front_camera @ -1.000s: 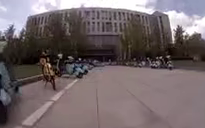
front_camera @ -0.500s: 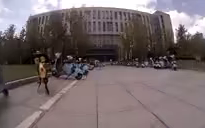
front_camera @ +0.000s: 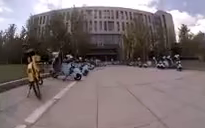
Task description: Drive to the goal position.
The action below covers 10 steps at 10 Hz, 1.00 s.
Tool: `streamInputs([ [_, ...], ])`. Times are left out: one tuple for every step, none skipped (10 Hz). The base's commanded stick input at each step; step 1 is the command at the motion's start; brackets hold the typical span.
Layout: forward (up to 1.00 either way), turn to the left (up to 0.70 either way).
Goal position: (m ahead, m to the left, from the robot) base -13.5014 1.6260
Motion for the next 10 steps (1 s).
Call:
streamInputs([
  [0.70, 0.00],
  [0.70, 0.00],
  [0.70, 0.00],
  [0.70, 0.00],
  [0.70, 0.00],
  [0.70, 0.00],
  [0.70, 0.00],
  [0.70, 0.00],
  [0.70, 0.00],
  [0.70, 0.00],
])
